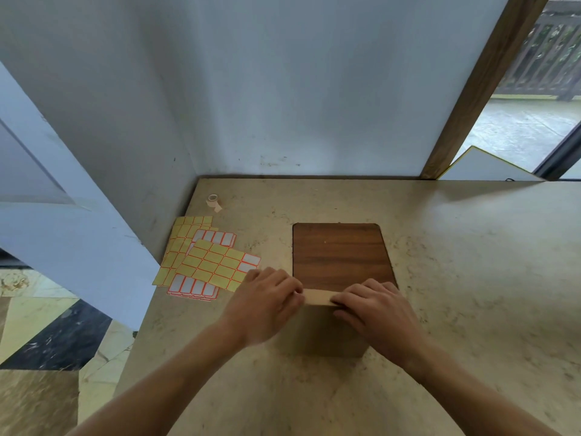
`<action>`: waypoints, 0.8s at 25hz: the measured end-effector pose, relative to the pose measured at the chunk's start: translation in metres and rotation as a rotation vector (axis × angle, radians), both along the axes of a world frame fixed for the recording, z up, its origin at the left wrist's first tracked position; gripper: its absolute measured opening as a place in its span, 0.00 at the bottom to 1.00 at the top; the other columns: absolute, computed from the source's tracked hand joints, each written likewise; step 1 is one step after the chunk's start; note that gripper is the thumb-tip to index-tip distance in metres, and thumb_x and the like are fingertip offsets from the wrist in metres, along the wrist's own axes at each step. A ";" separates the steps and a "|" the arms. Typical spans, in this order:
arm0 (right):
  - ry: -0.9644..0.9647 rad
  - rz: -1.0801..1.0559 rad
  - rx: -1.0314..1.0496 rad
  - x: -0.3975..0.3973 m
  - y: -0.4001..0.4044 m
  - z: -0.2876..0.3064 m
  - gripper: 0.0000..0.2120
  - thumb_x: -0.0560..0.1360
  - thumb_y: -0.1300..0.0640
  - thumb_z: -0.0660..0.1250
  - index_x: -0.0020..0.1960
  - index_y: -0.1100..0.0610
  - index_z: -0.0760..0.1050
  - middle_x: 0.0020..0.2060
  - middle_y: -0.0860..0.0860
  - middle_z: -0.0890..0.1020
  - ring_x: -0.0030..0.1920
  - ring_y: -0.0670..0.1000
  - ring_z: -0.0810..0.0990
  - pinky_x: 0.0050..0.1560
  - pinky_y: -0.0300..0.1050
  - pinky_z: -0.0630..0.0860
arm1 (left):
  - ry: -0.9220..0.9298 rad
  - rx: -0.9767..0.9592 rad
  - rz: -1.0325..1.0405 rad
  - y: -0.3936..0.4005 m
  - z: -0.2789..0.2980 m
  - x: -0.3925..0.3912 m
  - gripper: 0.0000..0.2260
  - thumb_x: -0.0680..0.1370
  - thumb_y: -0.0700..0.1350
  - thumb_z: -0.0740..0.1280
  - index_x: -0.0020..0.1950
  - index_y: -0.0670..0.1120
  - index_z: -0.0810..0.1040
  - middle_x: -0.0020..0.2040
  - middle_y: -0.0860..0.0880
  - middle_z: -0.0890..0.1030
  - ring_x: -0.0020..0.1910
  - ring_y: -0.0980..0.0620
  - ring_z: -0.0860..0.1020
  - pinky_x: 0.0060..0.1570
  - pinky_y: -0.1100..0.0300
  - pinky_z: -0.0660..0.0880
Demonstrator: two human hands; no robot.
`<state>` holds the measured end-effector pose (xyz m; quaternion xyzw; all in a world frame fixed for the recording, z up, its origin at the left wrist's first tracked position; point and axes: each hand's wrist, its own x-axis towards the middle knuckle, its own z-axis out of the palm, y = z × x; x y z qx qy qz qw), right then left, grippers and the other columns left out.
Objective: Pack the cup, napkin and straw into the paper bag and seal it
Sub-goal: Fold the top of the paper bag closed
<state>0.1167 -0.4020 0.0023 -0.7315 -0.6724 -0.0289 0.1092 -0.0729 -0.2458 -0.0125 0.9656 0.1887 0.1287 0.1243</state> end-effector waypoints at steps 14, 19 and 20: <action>0.272 -0.051 -0.012 0.050 -0.008 -0.012 0.09 0.78 0.49 0.62 0.52 0.44 0.80 0.46 0.38 0.83 0.46 0.43 0.78 0.43 0.43 0.77 | -0.011 0.057 0.201 0.003 -0.013 -0.011 0.06 0.78 0.51 0.66 0.46 0.50 0.80 0.41 0.54 0.80 0.39 0.52 0.76 0.43 0.56 0.66; 0.323 -0.060 -0.009 0.063 -0.010 -0.017 0.07 0.76 0.50 0.65 0.50 0.44 0.81 0.44 0.38 0.83 0.45 0.44 0.79 0.43 0.45 0.77 | -0.074 0.006 0.339 -0.003 -0.012 -0.017 0.03 0.75 0.44 0.72 0.47 0.48 0.83 0.42 0.53 0.82 0.40 0.52 0.77 0.40 0.57 0.67; 0.319 -0.068 0.023 0.067 -0.009 -0.014 0.07 0.76 0.51 0.66 0.49 0.43 0.82 0.43 0.38 0.83 0.43 0.44 0.79 0.42 0.45 0.77 | -0.087 0.012 0.341 -0.002 -0.009 -0.012 0.03 0.75 0.43 0.72 0.47 0.48 0.83 0.41 0.52 0.82 0.40 0.52 0.77 0.40 0.58 0.67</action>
